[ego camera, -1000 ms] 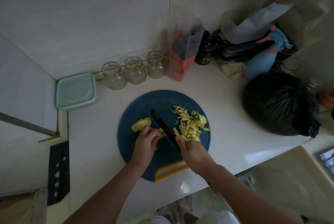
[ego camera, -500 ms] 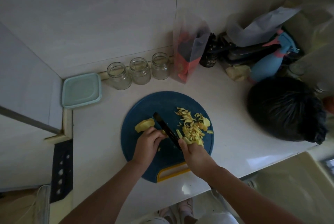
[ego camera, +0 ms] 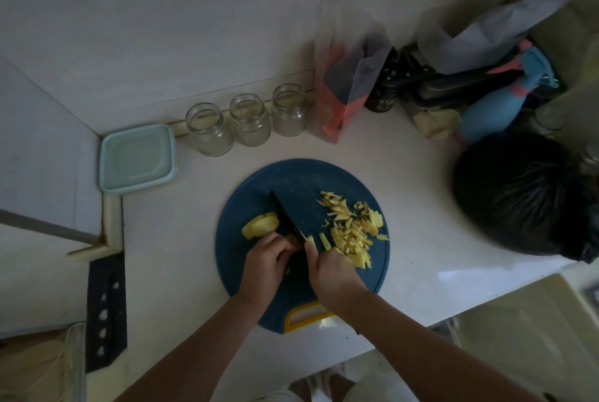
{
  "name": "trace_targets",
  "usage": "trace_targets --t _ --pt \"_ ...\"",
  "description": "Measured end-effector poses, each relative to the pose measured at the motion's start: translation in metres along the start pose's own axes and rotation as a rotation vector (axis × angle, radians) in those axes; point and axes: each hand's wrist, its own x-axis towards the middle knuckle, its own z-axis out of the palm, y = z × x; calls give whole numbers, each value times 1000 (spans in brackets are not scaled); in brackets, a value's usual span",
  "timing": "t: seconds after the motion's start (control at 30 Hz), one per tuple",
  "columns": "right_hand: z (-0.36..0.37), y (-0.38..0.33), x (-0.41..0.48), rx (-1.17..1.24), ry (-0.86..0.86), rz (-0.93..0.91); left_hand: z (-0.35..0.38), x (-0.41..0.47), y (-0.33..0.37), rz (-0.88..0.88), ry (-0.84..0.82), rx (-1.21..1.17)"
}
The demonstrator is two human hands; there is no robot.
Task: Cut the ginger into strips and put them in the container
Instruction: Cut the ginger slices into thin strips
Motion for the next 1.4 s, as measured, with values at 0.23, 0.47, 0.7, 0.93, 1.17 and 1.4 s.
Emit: trace_targets --t 0.23,0.47,0.7,0.93,1.17,1.4 --pt "11 8 5 168 150 65 -2 2 3 40 25 2" --pt "-6 18 -11 216 119 86 -5 3 2 84 1 17" --pt "-23 19 -23 124 22 -49 -14 12 3 135 -100 110" --pt "-24 20 -25 104 -15 -54 -17 15 6 218 -73 117" --pt "-21 19 -25 52 -26 -47 -16 15 0 237 -97 125" --pt "-17 15 -22 92 -53 -14 -13 14 -4 223 -91 92"
